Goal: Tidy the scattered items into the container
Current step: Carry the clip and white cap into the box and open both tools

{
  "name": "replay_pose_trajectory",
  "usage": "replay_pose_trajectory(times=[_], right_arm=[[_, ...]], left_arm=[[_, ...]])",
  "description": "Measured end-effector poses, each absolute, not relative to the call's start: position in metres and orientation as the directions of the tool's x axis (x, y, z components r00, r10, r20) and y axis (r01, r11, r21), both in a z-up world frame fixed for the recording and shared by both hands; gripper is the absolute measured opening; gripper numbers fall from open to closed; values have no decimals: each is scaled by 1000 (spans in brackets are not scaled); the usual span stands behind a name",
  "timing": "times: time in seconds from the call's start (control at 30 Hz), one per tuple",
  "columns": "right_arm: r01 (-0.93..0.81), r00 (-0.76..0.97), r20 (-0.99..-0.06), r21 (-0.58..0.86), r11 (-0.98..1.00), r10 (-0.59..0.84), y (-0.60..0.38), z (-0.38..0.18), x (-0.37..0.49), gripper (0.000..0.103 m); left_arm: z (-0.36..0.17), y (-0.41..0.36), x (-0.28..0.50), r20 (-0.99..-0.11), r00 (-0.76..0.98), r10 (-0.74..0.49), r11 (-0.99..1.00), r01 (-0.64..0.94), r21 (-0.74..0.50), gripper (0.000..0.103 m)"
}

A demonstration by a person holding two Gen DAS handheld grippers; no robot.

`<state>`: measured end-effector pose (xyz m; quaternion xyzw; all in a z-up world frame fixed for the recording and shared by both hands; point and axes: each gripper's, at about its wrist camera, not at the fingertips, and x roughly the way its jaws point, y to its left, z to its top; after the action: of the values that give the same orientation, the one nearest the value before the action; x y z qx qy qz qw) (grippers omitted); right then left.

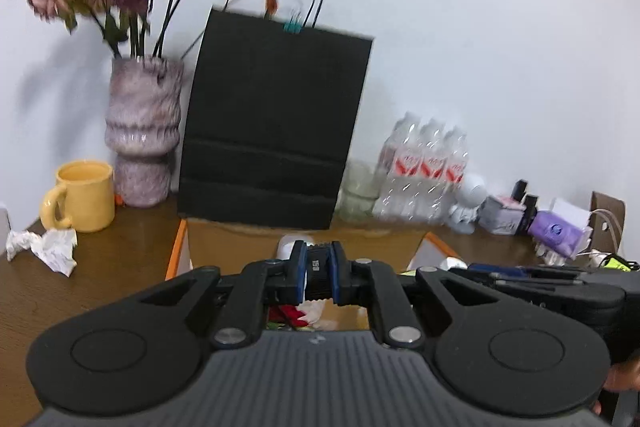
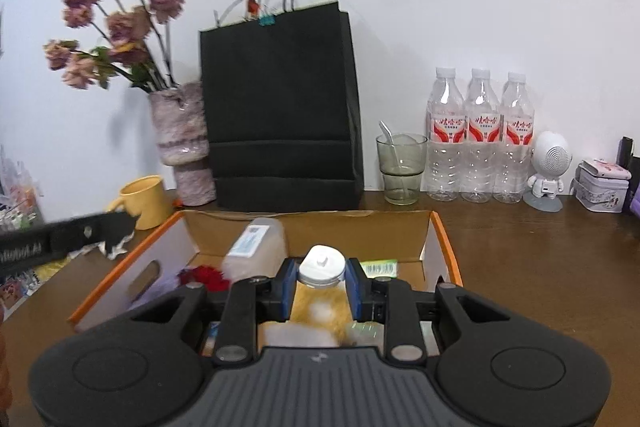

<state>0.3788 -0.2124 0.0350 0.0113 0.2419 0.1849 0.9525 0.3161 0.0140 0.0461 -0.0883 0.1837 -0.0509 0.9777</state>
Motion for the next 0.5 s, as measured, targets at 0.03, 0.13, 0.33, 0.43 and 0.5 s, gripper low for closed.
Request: replay_pose_trajectory(times=[0.03,0.13,0.33,0.43,0.5], right_arm=[[-344,809,-469,109,933,353,-212,32,387,25],[-339,796,-498,104,935,344,-210,22,405,25],[-343,777,-535,81,936,331,-207,13,416,26],[-330,774,-549,76,941,315,-207,14,416,75],[-322,784,-543,61,945,302,-206,17,412,102]], left_arm=[[43,16,321,-362,923,-129,980,63,-188,12],[34,23,335,-392,911,-126,980,53,-190,12],[25,25,348,-426,896,-123,983,52,-173,23],[24,24,348,-426,901,-83,985,10,-172,95],[27,22,344,-410,911,-51,988,-12,-151,103]])
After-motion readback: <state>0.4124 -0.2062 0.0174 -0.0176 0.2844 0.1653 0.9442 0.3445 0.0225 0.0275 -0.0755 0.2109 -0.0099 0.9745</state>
